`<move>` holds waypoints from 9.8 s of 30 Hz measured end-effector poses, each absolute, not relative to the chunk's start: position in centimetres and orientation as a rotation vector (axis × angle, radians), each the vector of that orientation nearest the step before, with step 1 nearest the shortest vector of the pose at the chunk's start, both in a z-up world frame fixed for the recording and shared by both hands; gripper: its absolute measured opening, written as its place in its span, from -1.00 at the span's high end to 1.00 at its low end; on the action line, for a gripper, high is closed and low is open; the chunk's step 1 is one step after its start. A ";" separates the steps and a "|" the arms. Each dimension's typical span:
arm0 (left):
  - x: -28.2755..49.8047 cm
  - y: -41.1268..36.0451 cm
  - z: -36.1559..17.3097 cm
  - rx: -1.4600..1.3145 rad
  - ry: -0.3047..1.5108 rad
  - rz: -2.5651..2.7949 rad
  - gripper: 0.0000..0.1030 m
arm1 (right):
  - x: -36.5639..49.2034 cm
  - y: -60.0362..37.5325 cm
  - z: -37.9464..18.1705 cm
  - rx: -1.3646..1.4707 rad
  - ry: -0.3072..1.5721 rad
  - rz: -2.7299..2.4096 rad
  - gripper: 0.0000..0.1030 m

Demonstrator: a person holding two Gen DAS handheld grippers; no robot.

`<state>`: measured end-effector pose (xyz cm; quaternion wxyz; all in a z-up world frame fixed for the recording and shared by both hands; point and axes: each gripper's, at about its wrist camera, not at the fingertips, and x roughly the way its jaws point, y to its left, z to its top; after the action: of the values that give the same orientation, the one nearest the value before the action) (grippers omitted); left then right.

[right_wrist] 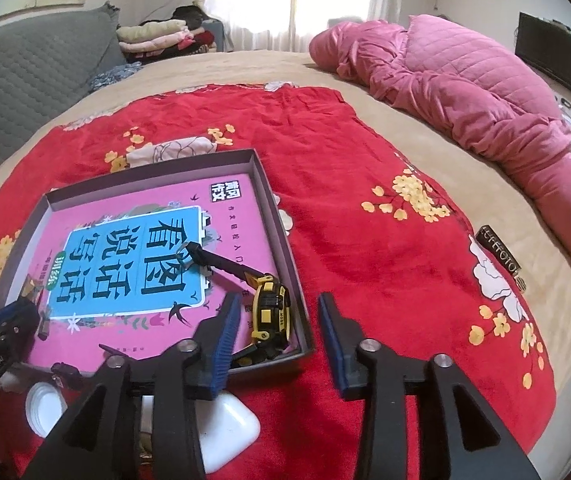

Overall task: Organize rigid objects
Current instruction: 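Lower the black tube into the box with the left gripper while the right gripper withdraws, then open the left gripper and withdraw it from the black tube in the box, then move the left gripper toward the small black clip while the right gripper approaches the gold metal jar, then grasp the black spring clip with the left gripper while the right gripper grasps the gold metal jar, then lift the clip over the box with the left gripper while the right gripper lifts the jar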

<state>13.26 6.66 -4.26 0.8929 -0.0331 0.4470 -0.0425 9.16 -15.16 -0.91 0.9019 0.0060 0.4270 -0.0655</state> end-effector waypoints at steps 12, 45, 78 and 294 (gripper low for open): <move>13.2 6.9 -4.0 -0.093 0.928 -0.089 0.50 | 8.9 -16.0 -0.6 0.045 0.888 -0.143 0.12; 11.3 6.9 -2.2 -0.108 0.869 -0.122 0.24 | 7.7 -15.0 0.2 0.017 0.870 -0.064 -0.14; 7.0 8.0 1.2 -0.093 0.816 -0.051 0.02 | 5.4 -17.3 3.1 0.121 0.770 -0.010 -0.39; 2.7 1.9 -3.2 -0.176 1.034 -0.396 0.70 | 0.5 -11.8 -1.8 0.002 0.822 0.468 0.82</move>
<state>2.71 1.90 -3.24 0.8469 -0.0832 0.4906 -0.1877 0.52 -11.85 -1.82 0.8902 0.0009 0.3959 0.2255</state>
